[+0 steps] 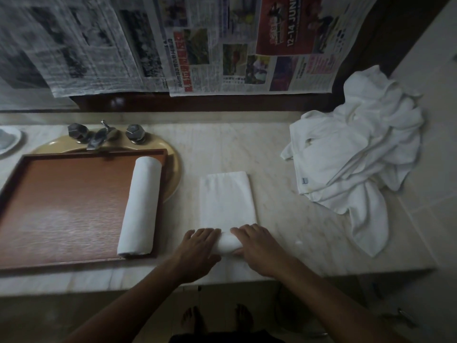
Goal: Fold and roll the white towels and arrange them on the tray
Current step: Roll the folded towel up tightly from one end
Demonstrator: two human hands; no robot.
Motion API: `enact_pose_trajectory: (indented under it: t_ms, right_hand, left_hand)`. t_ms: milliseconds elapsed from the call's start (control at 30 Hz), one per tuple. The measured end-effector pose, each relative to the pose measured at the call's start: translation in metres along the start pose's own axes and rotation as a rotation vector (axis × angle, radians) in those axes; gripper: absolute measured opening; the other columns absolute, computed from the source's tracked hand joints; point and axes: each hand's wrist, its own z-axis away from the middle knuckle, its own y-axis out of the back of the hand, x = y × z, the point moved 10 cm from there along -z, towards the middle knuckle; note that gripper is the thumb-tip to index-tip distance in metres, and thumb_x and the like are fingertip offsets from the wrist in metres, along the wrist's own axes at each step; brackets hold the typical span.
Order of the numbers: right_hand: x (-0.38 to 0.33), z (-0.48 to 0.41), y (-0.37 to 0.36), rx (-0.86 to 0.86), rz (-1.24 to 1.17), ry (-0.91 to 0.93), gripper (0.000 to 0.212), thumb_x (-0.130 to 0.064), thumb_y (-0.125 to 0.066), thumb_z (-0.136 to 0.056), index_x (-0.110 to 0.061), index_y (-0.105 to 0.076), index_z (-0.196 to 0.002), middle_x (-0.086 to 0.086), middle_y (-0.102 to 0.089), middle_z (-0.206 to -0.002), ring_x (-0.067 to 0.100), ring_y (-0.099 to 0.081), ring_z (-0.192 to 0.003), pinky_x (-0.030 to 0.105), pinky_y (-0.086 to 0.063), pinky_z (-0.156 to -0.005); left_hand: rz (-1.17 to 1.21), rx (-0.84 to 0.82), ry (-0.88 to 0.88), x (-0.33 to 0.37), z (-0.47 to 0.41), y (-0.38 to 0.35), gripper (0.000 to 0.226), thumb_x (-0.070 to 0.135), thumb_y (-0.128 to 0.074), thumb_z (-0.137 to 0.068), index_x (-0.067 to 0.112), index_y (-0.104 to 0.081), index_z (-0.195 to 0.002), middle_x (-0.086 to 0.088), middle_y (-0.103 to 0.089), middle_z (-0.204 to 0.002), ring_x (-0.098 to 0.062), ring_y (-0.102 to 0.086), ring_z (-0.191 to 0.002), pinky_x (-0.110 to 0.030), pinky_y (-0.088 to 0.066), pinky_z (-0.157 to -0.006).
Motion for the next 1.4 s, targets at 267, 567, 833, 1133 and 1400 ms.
enact_pose_trajectory:
  t_ms: [267, 567, 833, 1133, 1400]
  right_hand:
    - [-0.001, 0.026, -0.007, -0.153, -0.044, -0.089, 0.043, -0.045, -0.039, -0.107, -0.023, -0.043, -0.144, 0.002, -0.05, -0.139, 0.022, -0.046, -0.121, 0.04, -0.041, -0.102]
    - [-0.007, 0.026, 0.011, 0.117, 0.037, -0.158, 0.04, -0.04, -0.044, -0.103, -0.021, -0.054, -0.138, 0.003, -0.057, -0.132, 0.027, -0.052, -0.119, 0.046, -0.04, -0.106]
    - [-0.031, 0.045, -0.014, 0.15, 0.114, -0.161, 0.088, -0.015, -0.065, -0.085, -0.017, -0.021, -0.162, 0.015, -0.025, -0.167, 0.04, -0.023, -0.154, 0.063, -0.021, -0.122]
    - [-0.011, 0.005, -0.003, 0.017, 0.168, -0.136, 0.103, -0.022, -0.073, -0.082, -0.019, -0.01, -0.162, 0.011, -0.026, -0.165, 0.034, -0.024, -0.152, 0.056, -0.01, -0.125]
    - [-0.003, -0.011, 0.015, -0.078, 0.101, -0.099, 0.083, -0.026, -0.072, -0.084, -0.019, -0.028, -0.153, 0.008, -0.045, -0.148, 0.028, -0.047, -0.127, 0.042, -0.036, -0.11]
  left_hand:
    - [0.308, -0.016, 0.107, 0.0, 0.024, -0.004, 0.046, 0.063, -0.055, -0.096, 0.032, -0.047, -0.127, 0.017, -0.054, -0.119, -0.005, -0.049, -0.099, -0.036, -0.043, -0.09]
    - [0.416, -0.102, 0.284, -0.015, 0.006, -0.002, 0.059, 0.068, -0.045, -0.086, 0.031, -0.056, -0.131, 0.014, -0.052, -0.127, -0.012, -0.054, -0.113, -0.047, -0.041, -0.104]
    - [0.517, -0.132, 0.327, -0.024, -0.003, 0.0, 0.045, 0.056, -0.06, -0.097, 0.025, -0.061, -0.13, 0.005, -0.06, -0.125, -0.013, -0.057, -0.113, -0.035, -0.045, -0.098]
    - [-0.181, 0.124, 0.079, 0.03, -0.001, 0.008, 0.075, 0.041, -0.074, -0.081, 0.009, -0.052, -0.146, -0.009, -0.054, -0.148, -0.029, -0.052, -0.137, -0.05, -0.045, -0.108]
    - [-0.081, -0.017, 0.068, -0.001, -0.022, 0.004, 0.077, 0.038, -0.07, -0.09, 0.016, -0.034, -0.155, -0.003, -0.043, -0.155, -0.024, -0.044, -0.139, -0.042, -0.038, -0.114]
